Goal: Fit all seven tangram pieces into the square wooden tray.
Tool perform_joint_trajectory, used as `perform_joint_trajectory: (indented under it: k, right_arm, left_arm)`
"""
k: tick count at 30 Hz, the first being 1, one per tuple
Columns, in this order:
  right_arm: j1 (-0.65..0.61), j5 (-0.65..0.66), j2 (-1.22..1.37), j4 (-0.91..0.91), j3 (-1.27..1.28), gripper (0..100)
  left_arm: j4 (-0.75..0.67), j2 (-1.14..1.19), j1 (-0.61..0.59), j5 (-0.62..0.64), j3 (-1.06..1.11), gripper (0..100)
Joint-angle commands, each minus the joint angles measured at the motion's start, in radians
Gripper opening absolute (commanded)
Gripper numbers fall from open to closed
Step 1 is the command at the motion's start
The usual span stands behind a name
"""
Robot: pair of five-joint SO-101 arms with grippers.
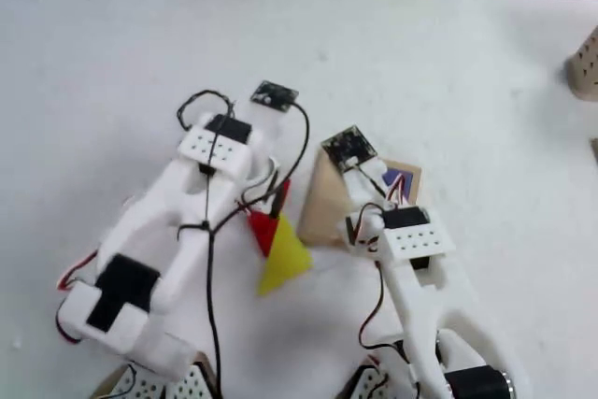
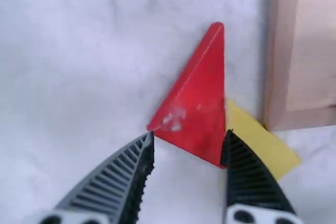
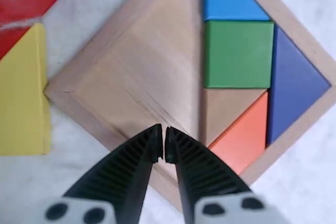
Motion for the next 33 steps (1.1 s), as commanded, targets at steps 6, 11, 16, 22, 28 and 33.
perform_joint_trajectory:
  k: [6, 11, 16, 22, 28, 33]
  right_arm:
    - [-0.001, 0.006, -0.031, 0.015, -0.011, 2.1]
    - [-0.001, 0.006, -0.031, 0.015, -0.011, 2.1]
    - [-0.001, 0.006, -0.03, 0.015, -0.011, 2.1]
    - [-0.001, 0.008, -0.028, 0.012, -0.011, 2.1]
    - [-0.001, 0.008, -0.027, 0.012, -0.011, 2.1]
    - [-0.005, 0.008, -0.027, 0.01, -0.008, 2.1]
  left_arm:
    - [0.012, -0.096, 0.024, 0.023, -0.006, 21]
    - [-0.026, -0.099, 0.013, 0.025, 0.026, 21]
    - [-0.089, -0.094, -0.134, 0.017, 0.032, 25]
    - [-0.126, -0.093, -0.151, -0.021, 0.123, 43]
    - [-0.19, 0.033, -0.15, -0.043, 0.114, 41]
    - [-0.121, 0.249, -0.145, -0.044, -0.051, 41]
